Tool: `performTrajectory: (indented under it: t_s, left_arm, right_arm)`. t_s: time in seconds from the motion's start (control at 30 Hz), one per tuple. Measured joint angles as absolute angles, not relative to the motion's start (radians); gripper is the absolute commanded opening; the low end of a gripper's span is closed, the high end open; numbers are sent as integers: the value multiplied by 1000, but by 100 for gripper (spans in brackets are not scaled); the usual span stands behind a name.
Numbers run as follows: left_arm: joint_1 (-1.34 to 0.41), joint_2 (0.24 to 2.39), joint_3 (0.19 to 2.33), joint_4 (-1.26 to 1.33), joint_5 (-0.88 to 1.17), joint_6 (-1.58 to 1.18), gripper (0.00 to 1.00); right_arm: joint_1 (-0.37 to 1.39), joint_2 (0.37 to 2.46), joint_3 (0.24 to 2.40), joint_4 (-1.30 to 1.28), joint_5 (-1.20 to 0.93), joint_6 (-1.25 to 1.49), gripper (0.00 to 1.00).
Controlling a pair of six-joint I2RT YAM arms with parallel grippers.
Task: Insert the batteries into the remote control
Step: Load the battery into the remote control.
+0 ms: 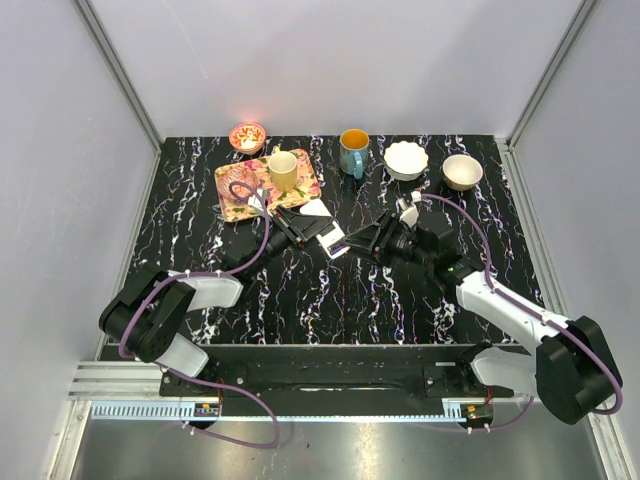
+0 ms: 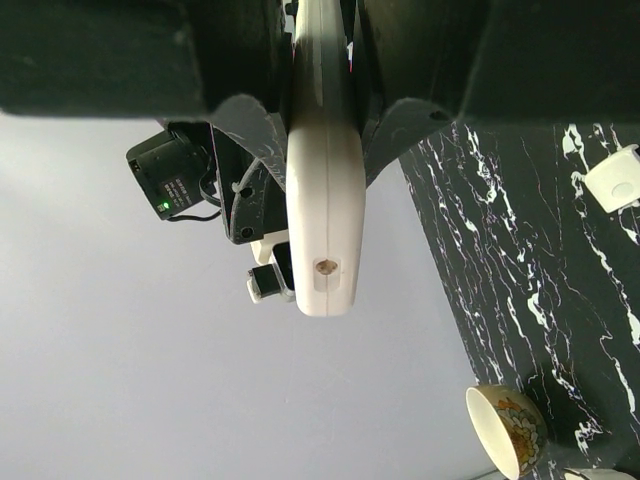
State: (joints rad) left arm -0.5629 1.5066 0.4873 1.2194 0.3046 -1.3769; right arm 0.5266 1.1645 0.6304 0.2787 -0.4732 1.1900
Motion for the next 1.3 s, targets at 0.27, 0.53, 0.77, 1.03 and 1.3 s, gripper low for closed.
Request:
performTrajectory:
  t_s: [0.27,0.53,0.77,1.03,1.3]
  left_arm:
    - [-566,1507,490,1215,297,-1377,0]
    - [-574,1507,490,1203,276,-1370,0]
    - [-577,1507,490,1203,257,-1366,0]
    - [-579,1507,490,1203,242,-1366,0]
    - [-579,1507,490,1205,223,-1372,0]
  right_arm:
    - [533,1177,630,303,-474,1202,44]
    - [540,1193,630,328,-473,1213,31]
    - [542,1201,630,338,-469,1211,18]
    - [548,1206,661,289,-453,1174,0]
    - [575,1209,741,155,-399,1080,0]
